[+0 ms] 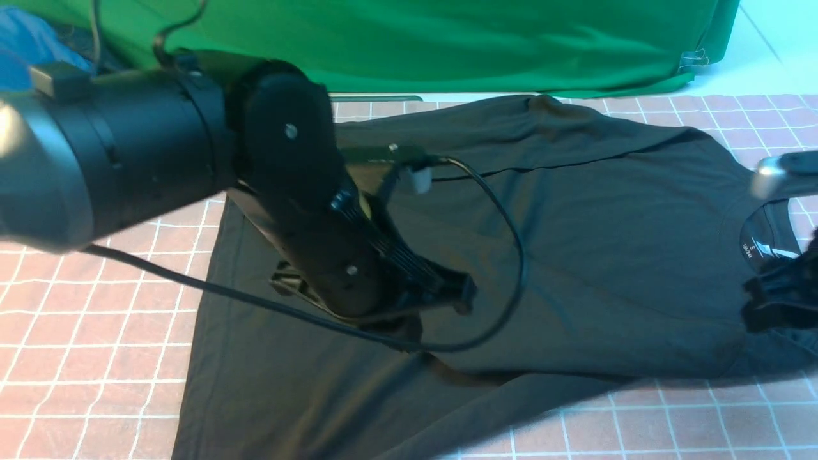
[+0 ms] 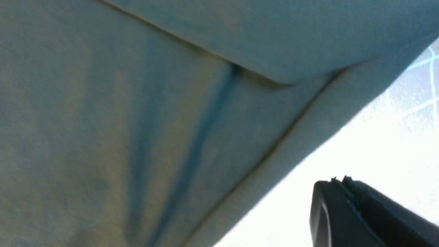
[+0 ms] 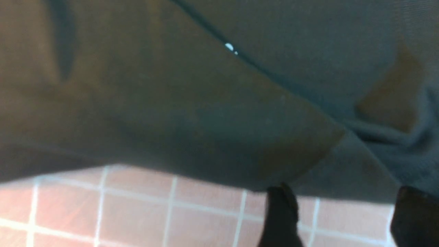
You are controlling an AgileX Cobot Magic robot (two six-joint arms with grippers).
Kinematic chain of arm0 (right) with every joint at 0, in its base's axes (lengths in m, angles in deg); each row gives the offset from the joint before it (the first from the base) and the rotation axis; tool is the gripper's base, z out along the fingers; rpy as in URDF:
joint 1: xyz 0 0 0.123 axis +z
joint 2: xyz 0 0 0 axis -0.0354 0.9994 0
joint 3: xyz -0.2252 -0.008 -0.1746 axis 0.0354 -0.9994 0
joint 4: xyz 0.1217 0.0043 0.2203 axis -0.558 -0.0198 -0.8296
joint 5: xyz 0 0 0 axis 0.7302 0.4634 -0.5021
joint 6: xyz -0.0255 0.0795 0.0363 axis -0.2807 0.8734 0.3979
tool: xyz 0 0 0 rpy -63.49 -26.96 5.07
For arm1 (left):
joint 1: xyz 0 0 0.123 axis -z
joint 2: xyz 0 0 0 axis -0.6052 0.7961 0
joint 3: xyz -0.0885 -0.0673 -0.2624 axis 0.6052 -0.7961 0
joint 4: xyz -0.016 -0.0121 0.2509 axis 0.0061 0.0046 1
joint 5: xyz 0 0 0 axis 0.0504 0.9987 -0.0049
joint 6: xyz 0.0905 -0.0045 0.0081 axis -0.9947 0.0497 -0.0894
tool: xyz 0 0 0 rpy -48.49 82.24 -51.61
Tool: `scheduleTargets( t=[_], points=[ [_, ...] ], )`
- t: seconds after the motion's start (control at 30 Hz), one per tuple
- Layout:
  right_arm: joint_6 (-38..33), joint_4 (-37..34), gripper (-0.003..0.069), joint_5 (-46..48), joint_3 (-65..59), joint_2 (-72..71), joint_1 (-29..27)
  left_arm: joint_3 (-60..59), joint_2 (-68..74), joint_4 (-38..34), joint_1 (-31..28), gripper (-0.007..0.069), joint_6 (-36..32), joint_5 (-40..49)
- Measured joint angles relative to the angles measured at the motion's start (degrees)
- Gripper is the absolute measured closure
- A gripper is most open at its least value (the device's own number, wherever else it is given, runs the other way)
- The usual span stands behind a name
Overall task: Fold a long-sleeved shirt over a pink coffee tablecloth.
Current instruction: 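Grab the top left corner of the dark shirt with the left gripper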
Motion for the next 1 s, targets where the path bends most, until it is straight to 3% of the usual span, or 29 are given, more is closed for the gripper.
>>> scheduleTargets(
  t=[0.27,0.47,0.67,0.7,1.0],
  points=[
    [0.26,2.91,0.0111,-1.52,5.42,10.90,0.00,0.00,0.00,0.93,0.17,0.0611,0.56,1.58],
    [0.46,3.83,0.0125,0.00,5.77,15.69,0.00,0.00,0.00,0.93,0.17,0.0611,0.58,1.70],
    [-0.86,3.89,0.0540,3.70,5.77,16.57,0.00,0.00,0.00,0.94,0.17,0.0611,0.84,1.38],
    [-1.14,3.94,0.0583,4.53,5.77,16.51,0.00,0.00,0.00,1.00,0.17,0.0611,0.84,1.30],
    [-1.43,8.23,0.0603,8.72,5.83,8.72,-1.16,0.00,0.00,2.00,0.17,0.0611,0.79,1.55]
  ],
)
